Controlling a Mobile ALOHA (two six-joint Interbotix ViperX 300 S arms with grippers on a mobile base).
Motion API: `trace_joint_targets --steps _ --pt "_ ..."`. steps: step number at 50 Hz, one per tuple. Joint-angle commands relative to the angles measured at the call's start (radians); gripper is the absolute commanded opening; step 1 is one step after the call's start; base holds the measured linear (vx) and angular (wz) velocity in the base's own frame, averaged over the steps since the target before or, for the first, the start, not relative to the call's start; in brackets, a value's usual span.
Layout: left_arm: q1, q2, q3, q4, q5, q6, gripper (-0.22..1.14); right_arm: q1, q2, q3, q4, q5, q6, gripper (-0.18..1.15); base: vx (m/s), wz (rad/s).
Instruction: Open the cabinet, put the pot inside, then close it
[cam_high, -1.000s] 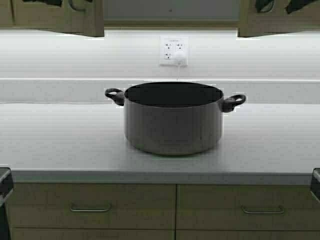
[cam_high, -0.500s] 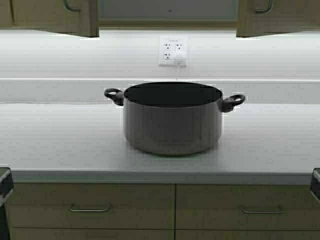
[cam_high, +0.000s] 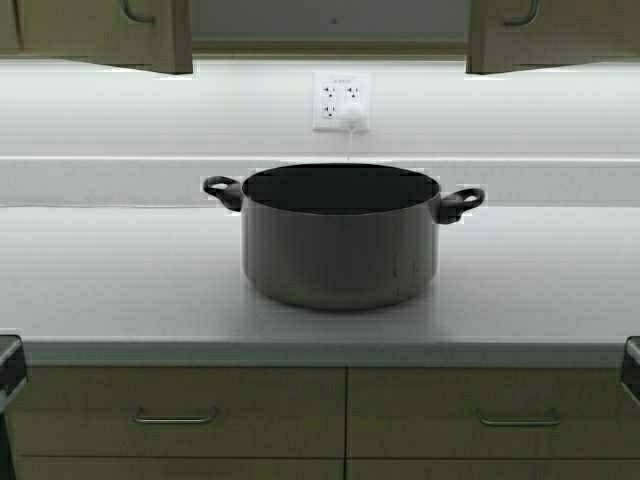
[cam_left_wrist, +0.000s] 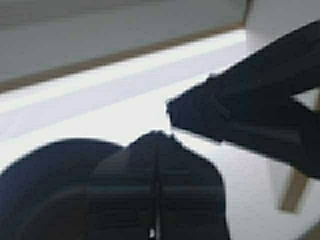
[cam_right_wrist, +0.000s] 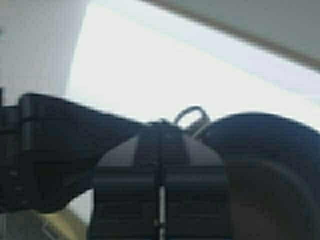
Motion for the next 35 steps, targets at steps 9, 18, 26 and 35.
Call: trace_joint_targets --steps 9,18,26,35 --pt "0.106 0.084 -0.138 0.003 -0.031 -0.005 0.03 -0.006 0.156 -0.175 -0.011 -0.049 -0.003 0.06 0.00 0.00" --pt "0.181 0.077 -0.121 0.003 -0.029 -0.003 0.03 -0.071 0.175 -0.167 -0.011 -0.052 -0.002 0.06 0.00 0.00" --pt "0.225 0.028 -0.063 0.003 -0.029 -0.005 0.03 -0.146 0.130 -0.106 -0.011 -0.051 -0.002 0.06 -0.01 -0.02" --pt "0.267 -0.044 0.009 0.003 -0.029 -0.003 0.03 -0.239 0.052 -0.021 -0.012 -0.048 -0.003 0.06 -0.01 -0.03"
